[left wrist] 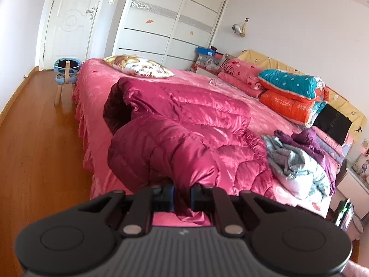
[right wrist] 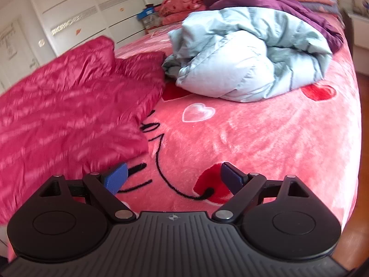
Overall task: Fold large clothes
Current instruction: 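Pull the jacket with the left tool while the right tool grasps its sleeve, then lift the magenta jacket high with both tools, shaking it out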
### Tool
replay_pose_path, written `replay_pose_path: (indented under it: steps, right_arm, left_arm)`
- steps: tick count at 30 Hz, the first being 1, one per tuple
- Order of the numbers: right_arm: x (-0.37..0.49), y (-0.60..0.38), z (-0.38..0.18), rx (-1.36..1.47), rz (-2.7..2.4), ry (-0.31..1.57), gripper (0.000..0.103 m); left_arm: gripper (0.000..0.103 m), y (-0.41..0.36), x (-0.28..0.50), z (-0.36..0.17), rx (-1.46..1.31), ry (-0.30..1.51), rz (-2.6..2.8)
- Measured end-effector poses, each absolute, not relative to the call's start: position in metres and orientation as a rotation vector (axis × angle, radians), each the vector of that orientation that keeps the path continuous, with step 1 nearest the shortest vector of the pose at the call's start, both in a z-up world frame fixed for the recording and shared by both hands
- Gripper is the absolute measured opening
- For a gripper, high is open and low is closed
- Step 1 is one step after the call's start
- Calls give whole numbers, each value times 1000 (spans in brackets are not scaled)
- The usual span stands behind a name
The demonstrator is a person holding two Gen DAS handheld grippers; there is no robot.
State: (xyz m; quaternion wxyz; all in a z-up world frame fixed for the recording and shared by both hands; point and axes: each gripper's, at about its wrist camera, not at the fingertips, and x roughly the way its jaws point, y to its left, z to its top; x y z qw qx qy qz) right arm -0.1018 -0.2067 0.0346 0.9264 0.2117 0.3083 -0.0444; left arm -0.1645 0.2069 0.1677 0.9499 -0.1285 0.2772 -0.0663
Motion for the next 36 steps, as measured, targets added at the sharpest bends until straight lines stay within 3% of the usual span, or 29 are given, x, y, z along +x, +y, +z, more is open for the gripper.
replay_pose_path:
  steps: [10,22,25,26,28,33,36]
  right_arm:
    - [-65,-199,43,499,-32,606,103]
    - [5,-208,16,778,117,601,99]
    - [14,-201,14,775,141,620,80]
    - [15,-199,14,780,149,628,64]
    - [20,-196,11,813,156,644,49]
    - [17,-191,21,813,158,662,28]
    - [10,-191,31,843,189,650,23]
  left_arm:
    - [9,217,-144,147,-243,622,-86]
    - [9,219,-132,136,-222,671,-37]
    - [9,216,-128,135,-212,675,-34]
    - [9,216,-128,134,-210,676,-33]
    - [9,214,-126,135,-213,675,-34]
    - [9,210,-126,138,-215,652,-40]
    - [9,207,-130,141,-216,630,-51]
